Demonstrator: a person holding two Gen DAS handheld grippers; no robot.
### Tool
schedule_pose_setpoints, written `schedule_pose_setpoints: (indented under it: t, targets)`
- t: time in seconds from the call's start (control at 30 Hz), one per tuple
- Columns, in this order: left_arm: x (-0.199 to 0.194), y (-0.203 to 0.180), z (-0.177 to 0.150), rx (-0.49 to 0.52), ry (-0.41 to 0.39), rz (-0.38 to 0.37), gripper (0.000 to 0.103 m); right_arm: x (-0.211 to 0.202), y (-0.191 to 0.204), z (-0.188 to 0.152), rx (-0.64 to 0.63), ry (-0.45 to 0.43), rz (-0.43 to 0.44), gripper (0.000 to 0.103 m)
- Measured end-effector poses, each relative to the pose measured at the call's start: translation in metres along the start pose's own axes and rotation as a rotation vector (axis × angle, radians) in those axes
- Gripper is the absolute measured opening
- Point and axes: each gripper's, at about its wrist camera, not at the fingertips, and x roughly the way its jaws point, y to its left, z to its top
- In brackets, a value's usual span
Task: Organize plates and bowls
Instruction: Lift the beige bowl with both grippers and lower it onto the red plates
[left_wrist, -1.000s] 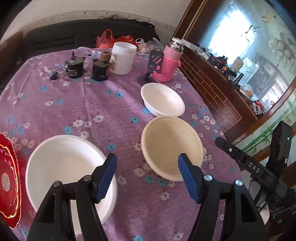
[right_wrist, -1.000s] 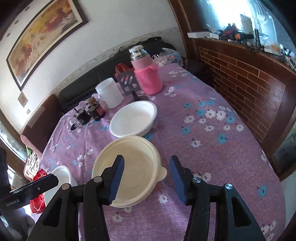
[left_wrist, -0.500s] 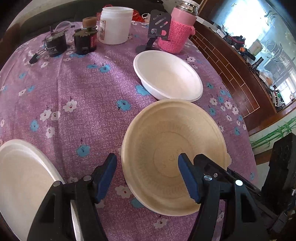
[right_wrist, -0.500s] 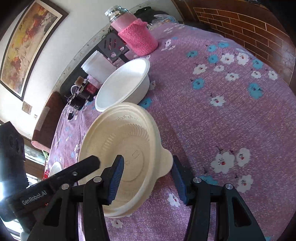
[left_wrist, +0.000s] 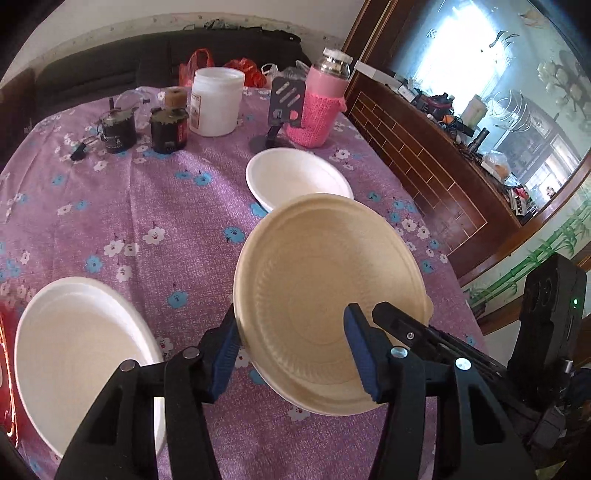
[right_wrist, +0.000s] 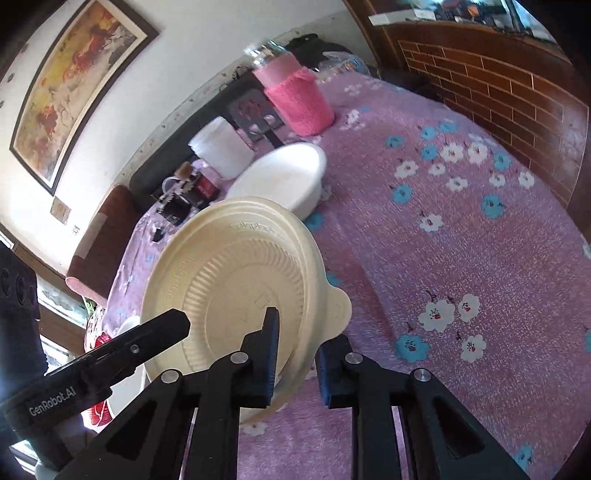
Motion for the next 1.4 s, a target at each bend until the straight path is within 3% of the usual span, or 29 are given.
schedule_pose_setpoints:
  t: [0.3, 0.73, 0.9, 1.03, 1.4]
  targets:
    - [-0.098, 0.051, -0.026, -0.098, -0.206, 0.018, 0.054, -0.026, 0.086, -0.016, -0.148, -0.03, 0.103, 0.019]
    - [-0.194, 0.201, -0.091, -0.373, -0.366, 0.229, 0.055, 0.039, 0.265, -0.077, -0.435, 0.109, 0.231, 0.02]
    - [-0.207, 0.244, -0.108, -0.431, -0.395, 0.339, 0.055, 0.072, 0.322, -0.107, -0.538, 0.161, 0.234, 0.02]
    - [-0.207, 0.274, -0.116, -0.477, -0.394, 0.365, 0.055, 0.097, 0.352, -0.124, -0.597, 0.191, 0.21, 0.02]
    - [-0.17, 0.311, -0.117, -0.516, -0.312, 0.41, 0.055, 0.154, 0.366, -0.14, -0.635, 0.262, 0.122, 0.02]
